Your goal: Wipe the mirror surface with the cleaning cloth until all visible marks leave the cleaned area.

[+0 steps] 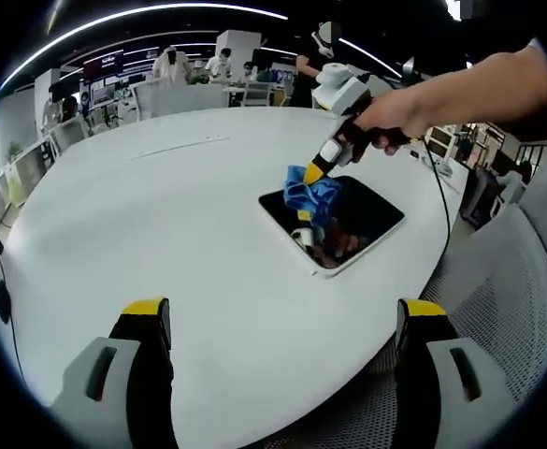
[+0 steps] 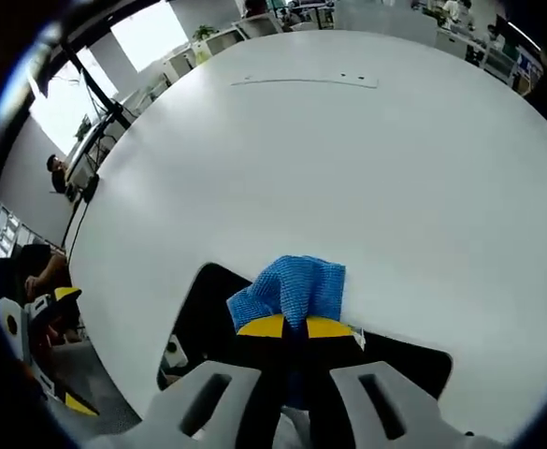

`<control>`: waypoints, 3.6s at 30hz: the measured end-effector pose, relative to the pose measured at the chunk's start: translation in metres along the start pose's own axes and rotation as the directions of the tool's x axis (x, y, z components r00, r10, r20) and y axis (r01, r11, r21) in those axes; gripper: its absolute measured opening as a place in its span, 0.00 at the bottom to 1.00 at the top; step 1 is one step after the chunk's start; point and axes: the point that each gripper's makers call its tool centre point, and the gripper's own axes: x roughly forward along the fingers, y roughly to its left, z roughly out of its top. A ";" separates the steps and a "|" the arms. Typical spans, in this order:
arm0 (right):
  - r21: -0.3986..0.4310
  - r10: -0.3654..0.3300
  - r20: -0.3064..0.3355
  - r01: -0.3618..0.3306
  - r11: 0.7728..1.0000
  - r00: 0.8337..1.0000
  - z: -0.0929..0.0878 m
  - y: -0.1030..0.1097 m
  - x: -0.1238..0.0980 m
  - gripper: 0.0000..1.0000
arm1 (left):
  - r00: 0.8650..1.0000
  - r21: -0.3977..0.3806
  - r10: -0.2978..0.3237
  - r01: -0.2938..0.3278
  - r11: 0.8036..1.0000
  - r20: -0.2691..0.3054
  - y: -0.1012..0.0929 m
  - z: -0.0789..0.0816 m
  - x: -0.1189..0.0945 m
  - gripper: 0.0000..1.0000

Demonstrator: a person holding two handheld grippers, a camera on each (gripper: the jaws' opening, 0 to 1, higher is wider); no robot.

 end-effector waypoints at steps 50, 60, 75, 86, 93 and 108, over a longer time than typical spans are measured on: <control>-0.036 -0.024 0.021 0.024 0.999 0.999 -0.011 -0.052 -0.011 0.00 | 1.000 -0.004 0.010 -0.010 1.000 -0.023 0.001 -0.003 0.000 0.99; -0.030 -0.058 0.032 0.059 0.998 0.998 -0.012 -0.051 -0.011 0.00 | 1.000 0.012 0.007 -0.007 1.000 -0.008 0.000 -0.001 0.001 0.99; -0.013 -0.093 0.070 0.094 0.995 0.993 -0.024 -0.043 -0.017 0.00 | 1.000 0.036 0.012 -0.012 0.999 -0.006 0.001 -0.001 0.001 0.99; 0.002 -0.098 0.083 0.098 0.995 0.992 -0.041 -0.036 -0.022 0.00 | 1.000 0.030 -0.005 0.004 1.000 0.016 -0.004 0.004 0.000 0.99; 0.026 -0.087 0.082 0.085 0.996 0.993 -0.052 -0.031 -0.025 0.00 | 0.999 0.014 -0.015 0.015 1.000 0.030 -0.006 0.006 0.000 0.99; 0.047 -0.035 0.100 0.030 0.998 0.994 -0.078 -0.015 -0.035 0.00 | 0.995 0.012 -0.067 0.067 0.998 0.071 -0.018 0.015 0.001 0.99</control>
